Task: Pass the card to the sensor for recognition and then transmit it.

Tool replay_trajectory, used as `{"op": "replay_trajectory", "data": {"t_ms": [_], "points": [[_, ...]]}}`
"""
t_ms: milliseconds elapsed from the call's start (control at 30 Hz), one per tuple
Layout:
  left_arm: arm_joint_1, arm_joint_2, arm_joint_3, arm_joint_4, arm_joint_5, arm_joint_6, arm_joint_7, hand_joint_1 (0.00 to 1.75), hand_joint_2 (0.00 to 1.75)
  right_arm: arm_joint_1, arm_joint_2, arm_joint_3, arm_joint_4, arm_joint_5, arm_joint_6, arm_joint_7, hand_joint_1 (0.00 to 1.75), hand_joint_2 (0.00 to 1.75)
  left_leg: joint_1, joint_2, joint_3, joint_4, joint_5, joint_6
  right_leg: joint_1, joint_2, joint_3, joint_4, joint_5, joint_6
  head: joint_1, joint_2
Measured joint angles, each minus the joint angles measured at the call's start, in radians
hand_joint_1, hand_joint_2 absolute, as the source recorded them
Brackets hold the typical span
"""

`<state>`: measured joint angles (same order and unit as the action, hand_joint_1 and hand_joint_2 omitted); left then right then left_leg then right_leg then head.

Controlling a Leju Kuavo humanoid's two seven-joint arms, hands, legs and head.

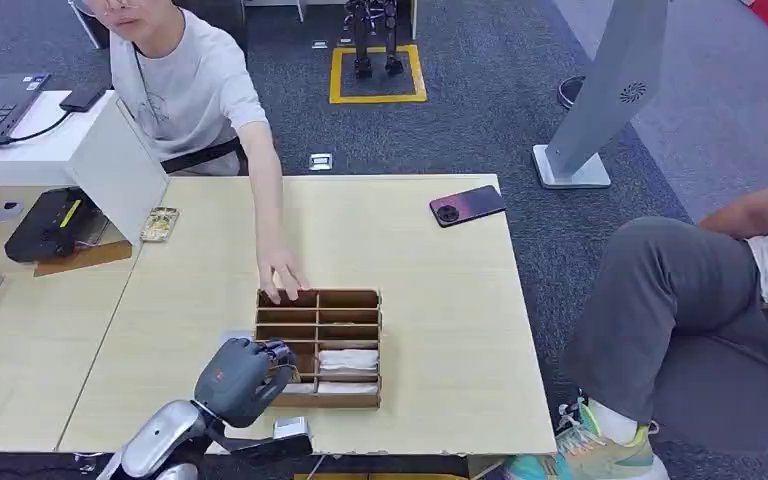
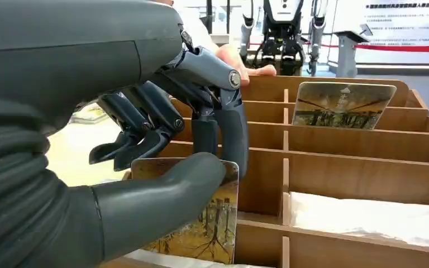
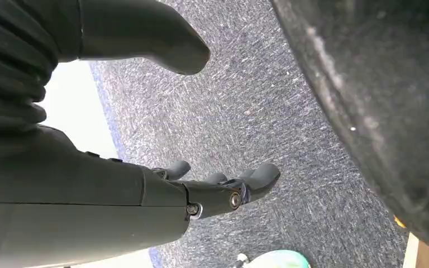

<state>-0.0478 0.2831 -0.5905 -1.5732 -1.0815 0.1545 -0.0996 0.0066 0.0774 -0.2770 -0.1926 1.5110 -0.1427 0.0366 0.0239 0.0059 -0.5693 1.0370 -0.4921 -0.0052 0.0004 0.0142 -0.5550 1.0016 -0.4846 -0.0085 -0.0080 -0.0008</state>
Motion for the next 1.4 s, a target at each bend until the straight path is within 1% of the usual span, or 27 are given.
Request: {"op": "replay_trajectory", "data": {"t_ms": [167, 233, 300, 333, 433, 467, 533, 667, 800, 867, 900, 967, 1033, 1067, 1167, 1400], "points": [[0.002, 0.002, 0.0, 0.0, 0.009, -0.001, -0.003, 1.75, 1.75, 0.0, 0.0, 0.0, 0.0, 0.0, 0.0, -0.004, 0.0, 1.75, 0.0, 0.0, 0.0, 0.0, 0.0, 0.0, 0.0, 0.0, 0.0, 0.0, 0.0, 0.0, 0.0, 0.0], [0.002, 0.012, 0.0, -0.007, 0.028, -0.002, -0.015, 1.75, 1.75, 0.0, 0.0, 0.0, 0.0, 0.001, 0.0, -0.006, 0.0, 1.75, 0.0, 0.0, 0.0, 0.0, 0.0, 0.0, 0.0, 0.0, 0.0, 0.0, 0.0, 0.0, 0.0, 0.0], [-0.002, 0.047, 0.0, -0.027, 0.059, -0.009, -0.026, 1.75, 1.75, 0.0, 0.0, 0.0, 0.0, 0.003, 0.0, -0.009, 0.0, 1.75, 0.0, 0.0, 0.0, 0.0, 0.0, 0.0, 0.0, 0.0, 0.0, 0.0, 0.0, 0.0, 0.0, 0.0], [-0.006, 0.056, 0.0, -0.035, 0.069, -0.012, -0.027, 1.75, 1.75, 0.0, 0.0, 0.0, 0.0, 0.003, 0.0, -0.011, 0.0, 1.75, 0.0, 0.0, 0.0, 0.0, 0.0, 0.0, 0.0, 0.0, 0.0, 0.0, 0.0, 0.0, 0.0, 0.0], [-0.016, 0.141, 0.01, -0.091, 0.117, -0.044, -0.031, 1.75, 1.75, 0.0, 0.0, 0.0, 0.0, 0.003, 0.0, -0.017, 0.0, 1.75, 0.002, 0.0, 0.0, 0.0, 0.0, -0.001, 0.002, 0.0, 0.0, 0.001, 0.001, -0.001, 0.0, 0.0], [-0.019, 0.169, 0.024, -0.114, 0.13, -0.062, -0.043, 1.75, 1.75, 0.0, 0.0, 0.0, 0.0, 0.004, 0.0, -0.018, 0.0, 1.75, 0.002, 0.0, 0.0, 0.0, 0.0, -0.001, 0.002, 0.0, 0.0, 0.001, 0.001, -0.001, 0.0, 0.0], [-0.019, 0.207, 0.06, -0.148, 0.141, -0.085, -0.058, 1.75, 1.75, 0.0, 0.0, 0.0, 0.0, 0.004, -0.001, -0.019, 0.0, 1.75, 0.002, 0.0, 0.0, 0.0, 0.0, -0.001, 0.002, 0.0, -0.001, 0.001, 0.001, -0.001, 0.0, 0.0], [-0.019, 0.242, 0.093, -0.18, 0.133, -0.096, -0.061, 1.75, 1.75, 0.0, 0.0, 0.0, 0.0, 0.005, -0.001, -0.019, 0.0, 1.75, 0.003, 0.0, -0.001, 0.0, 0.0, -0.001, 0.003, 0.0, -0.001, 0.001, 0.0, -0.002, 0.0, 0.0], [-0.02, 0.256, 0.101, -0.195, 0.129, -0.096, -0.063, 1.75, 1.75, 0.0, 0.0, 0.0, 0.0, 0.006, -0.001, -0.019, 0.0, 1.75, 0.003, 0.0, -0.001, 0.0, 0.0, -0.001, 0.003, 0.0, -0.001, 0.0, 0.0, -0.002, 0.0, 0.0], [-0.02, 0.266, 0.105, -0.202, 0.125, -0.094, -0.055, 1.75, 1.75, -0.001, 0.0, 0.0, 0.0, 0.005, -0.001, -0.019, 0.0, 1.75, 0.003, 0.0, -0.001, 0.0, 0.0, -0.001, 0.003, 0.0, -0.001, 0.0, 0.0, -0.002, 0.0, 0.0], [-0.019, 0.277, 0.109, -0.208, 0.132, -0.096, -0.05, 1.75, 1.75, 0.0, 0.0, 0.0, 0.0, 0.004, -0.001, -0.022, 0.0, 1.75, 0.003, 0.0, -0.001, 0.0, 0.0, -0.001, 0.003, 0.0, -0.001, 0.0, 0.0, -0.002, 0.0, 0.0], [-0.02, 0.321, 0.131, -0.231, 0.164, -0.115, -0.047, 1.75, 1.75, 0.0, 0.0, 0.0, 0.0, 0.0, -0.002, -0.027, 0.0, 1.75, 0.003, 0.001, -0.001, 0.0, 0.0, -0.001, 0.003, 0.0, -0.001, 0.0, 0.0, -0.002, 0.0, 0.0], [-0.02, 0.362, 0.169, -0.256, 0.187, -0.132, -0.055, 1.75, 1.75, 0.001, 0.0, 0.0, 0.0, -0.003, -0.002, -0.029, 0.0, 1.75, 0.003, 0.0, 0.0, 0.0, 0.0, -0.001, 0.003, 0.0, -0.001, 0.0, 0.0, -0.002, -0.001, 0.0], [-0.019, 0.374, 0.183, -0.265, 0.191, -0.138, -0.06, 1.75, 1.75, 0.0, 0.0, 0.0, 0.0, -0.003, -0.002, -0.029, 0.0, 1.75, 0.003, 0.0, -0.001, 0.0, 0.0, -0.001, 0.003, -0.001, -0.001, 0.0, 0.0, -0.002, -0.001, 0.0], [-0.013, 0.389, 0.206, -0.282, 0.19, -0.145, -0.068, 1.75, 1.75, 0.0, 0.0, 0.0, 0.0, -0.003, -0.003, -0.03, 0.0, 1.75, 0.003, 0.0, -0.001, 0.0, 0.001, -0.001, 0.003, 0.0, -0.001, 0.0, 0.0, -0.002, -0.002, 0.0], [-0.003, 0.398, 0.231, -0.302, 0.184, -0.143, -0.076, 1.75, 1.75, 0.0, 0.0, 0.0, 0.0, -0.003, -0.004, -0.031, 0.0, 1.75, 0.003, 0.0, -0.002, 0.0, 0.0, -0.001, 0.003, 0.0, -0.001, 0.0, 0.0, -0.002, -0.002, 0.0]]}}
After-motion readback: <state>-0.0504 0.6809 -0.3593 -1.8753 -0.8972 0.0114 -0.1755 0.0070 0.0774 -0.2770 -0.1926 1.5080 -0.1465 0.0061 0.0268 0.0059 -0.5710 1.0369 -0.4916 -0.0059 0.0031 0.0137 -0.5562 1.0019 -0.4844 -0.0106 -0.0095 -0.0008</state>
